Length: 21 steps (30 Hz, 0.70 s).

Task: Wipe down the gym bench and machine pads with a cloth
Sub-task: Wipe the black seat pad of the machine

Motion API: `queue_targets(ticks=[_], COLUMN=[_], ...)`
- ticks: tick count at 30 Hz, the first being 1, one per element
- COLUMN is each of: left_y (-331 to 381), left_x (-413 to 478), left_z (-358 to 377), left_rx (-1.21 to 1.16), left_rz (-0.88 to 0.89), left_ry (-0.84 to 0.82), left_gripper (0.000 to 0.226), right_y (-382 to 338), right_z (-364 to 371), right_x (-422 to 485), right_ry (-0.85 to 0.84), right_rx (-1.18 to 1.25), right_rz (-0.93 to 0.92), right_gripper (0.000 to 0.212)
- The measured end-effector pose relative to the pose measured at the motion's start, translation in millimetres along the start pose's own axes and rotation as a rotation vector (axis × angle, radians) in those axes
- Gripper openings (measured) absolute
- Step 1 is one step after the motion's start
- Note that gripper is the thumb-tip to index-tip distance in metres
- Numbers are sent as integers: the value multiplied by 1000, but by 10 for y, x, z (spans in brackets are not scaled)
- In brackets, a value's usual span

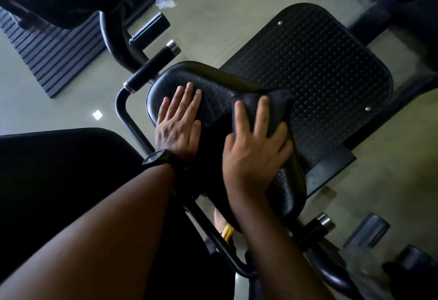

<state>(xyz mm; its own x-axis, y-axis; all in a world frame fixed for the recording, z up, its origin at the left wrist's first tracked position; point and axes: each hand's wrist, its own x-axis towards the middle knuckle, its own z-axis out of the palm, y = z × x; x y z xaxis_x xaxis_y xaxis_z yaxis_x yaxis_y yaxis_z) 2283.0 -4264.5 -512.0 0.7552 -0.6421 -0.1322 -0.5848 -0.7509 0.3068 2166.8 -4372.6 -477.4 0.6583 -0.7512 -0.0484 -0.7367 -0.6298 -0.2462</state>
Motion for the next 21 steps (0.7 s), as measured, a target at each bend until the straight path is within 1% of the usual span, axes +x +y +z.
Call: queue_targets(ticks=[1, 3, 5, 6, 8, 9, 11, 13, 14, 15, 16, 17, 19, 21], left_y=[-9, -43, -55, -51, -46, -42, -31, -26, -28, -36, -30, -36, -32, -24], left_x=[14, 26, 23, 24, 20, 11, 1, 1, 2, 3, 7, 8, 7, 5], left_z=[20, 70, 94, 96, 73, 62, 43, 36, 34, 35, 41, 43, 42, 50], left_rx=[9, 26, 7, -10, -30, -34, -31, -19, -14, -9, -7, -5, -9, -12], left_rz=[-6, -26, -26, -14, 17, 26, 26, 21, 21, 19, 19, 16, 13, 23], left_ry=[3, 16, 38, 48, 60, 61, 54, 40, 35, 37, 38, 39, 42, 49], left_gripper=[67, 62, 63, 66, 69, 69, 70, 70, 70, 70, 70, 70, 70, 70], right_y=[-72, -170, -152, -120, -38, 17, 147, 251, 272, 261, 237, 194, 160, 242], right_z=[29, 80, 95, 89, 51, 36, 4, -20, -34, -29, -34, -27, -6, -8], right_x=[-49, 75, 372, 553, 785, 825, 805, 644, 512, 365, 223, 117, 131, 388], right_ry=[-11, -54, -84, -84, -99, -104, -81, -31, -15, -15, -24, -33, -35, -27], right_rx=[12, 35, 28, 12, -40, -47, 1, 66, 73, 62, 42, 31, 23, -7], right_rz=[-71, -315, -514, -561, -566, -518, -330, -76, 16, 58, 53, 7, -175, -366], right_gripper=[53, 42, 39, 41, 49, 54, 57, 56, 56, 57, 58, 57, 55, 53])
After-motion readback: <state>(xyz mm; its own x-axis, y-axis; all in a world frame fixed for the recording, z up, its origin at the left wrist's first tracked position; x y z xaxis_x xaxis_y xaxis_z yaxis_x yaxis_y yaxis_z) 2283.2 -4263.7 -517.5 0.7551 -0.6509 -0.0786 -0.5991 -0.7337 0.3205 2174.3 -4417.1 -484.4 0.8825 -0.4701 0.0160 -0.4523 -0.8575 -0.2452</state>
